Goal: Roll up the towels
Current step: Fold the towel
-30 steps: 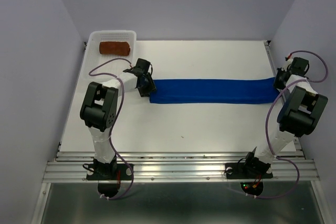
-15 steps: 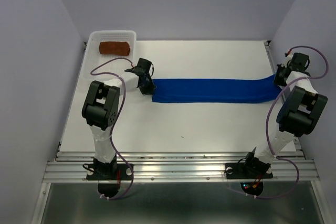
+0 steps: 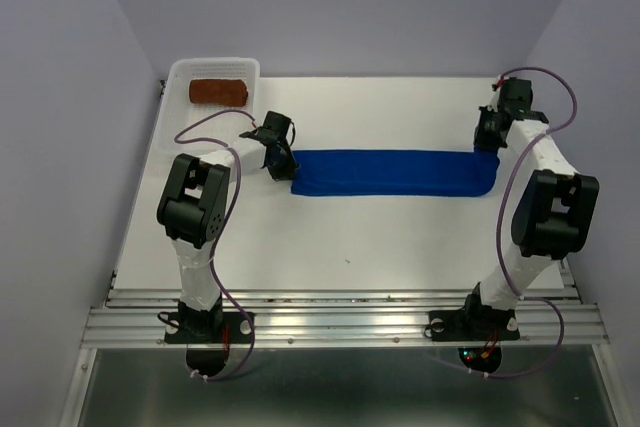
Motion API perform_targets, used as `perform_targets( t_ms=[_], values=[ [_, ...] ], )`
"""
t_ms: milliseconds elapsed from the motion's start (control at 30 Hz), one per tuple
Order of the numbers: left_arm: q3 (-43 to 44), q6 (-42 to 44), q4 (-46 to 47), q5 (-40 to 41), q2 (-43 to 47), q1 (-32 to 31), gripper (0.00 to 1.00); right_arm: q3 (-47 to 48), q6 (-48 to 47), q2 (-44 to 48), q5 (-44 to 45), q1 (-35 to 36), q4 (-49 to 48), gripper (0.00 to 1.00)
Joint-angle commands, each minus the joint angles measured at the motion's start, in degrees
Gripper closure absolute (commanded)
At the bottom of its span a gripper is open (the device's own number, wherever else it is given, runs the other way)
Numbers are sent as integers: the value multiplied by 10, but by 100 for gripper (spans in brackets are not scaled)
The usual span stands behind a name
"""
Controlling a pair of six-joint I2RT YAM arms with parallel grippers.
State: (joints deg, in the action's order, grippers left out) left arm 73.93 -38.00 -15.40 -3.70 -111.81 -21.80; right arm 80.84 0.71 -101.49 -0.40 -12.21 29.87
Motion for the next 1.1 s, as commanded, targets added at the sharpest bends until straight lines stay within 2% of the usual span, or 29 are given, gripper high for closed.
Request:
perform_targets(
  t_ms=[0, 233, 533, 767, 1067],
  values=[
    [-18, 2, -7, 14, 10, -6, 100, 32, 80, 28, 43, 47, 59, 99],
    [-21, 4, -17, 31, 19, -6, 100, 56, 146, 26, 45, 142, 78, 99],
    [-28, 7, -9, 24, 23, -5, 100, 62, 219, 24, -14, 245, 50, 99],
    [-27, 10, -9, 21, 26, -6, 100, 68, 275, 10, -28, 311, -15, 99],
    [-27, 9, -7, 21, 32, -5, 100, 111, 306, -24, -65, 358, -60, 99]
  ],
)
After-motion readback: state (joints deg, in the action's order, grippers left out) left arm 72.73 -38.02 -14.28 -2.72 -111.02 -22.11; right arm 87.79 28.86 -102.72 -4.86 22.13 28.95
